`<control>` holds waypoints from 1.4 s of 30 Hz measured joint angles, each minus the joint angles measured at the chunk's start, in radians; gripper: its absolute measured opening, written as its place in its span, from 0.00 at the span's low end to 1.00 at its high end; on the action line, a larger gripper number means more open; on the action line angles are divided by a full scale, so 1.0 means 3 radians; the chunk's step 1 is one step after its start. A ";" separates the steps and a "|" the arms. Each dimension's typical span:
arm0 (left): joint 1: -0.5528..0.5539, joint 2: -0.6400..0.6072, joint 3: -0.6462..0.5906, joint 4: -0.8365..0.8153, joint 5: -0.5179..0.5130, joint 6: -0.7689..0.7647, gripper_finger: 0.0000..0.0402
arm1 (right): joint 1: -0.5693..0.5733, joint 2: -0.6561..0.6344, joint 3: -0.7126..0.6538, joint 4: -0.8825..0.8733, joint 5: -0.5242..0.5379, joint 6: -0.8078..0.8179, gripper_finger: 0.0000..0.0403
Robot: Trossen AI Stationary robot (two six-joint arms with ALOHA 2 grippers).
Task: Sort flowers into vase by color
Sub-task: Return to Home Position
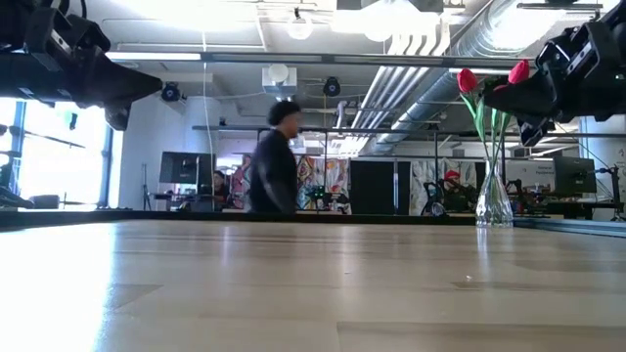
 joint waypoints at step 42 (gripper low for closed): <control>0.0000 0.0000 0.0000 -0.0001 -0.0008 -0.0037 0.00 | 0.0000 0.0072 0.0004 -0.0017 -0.0009 -0.0037 0.00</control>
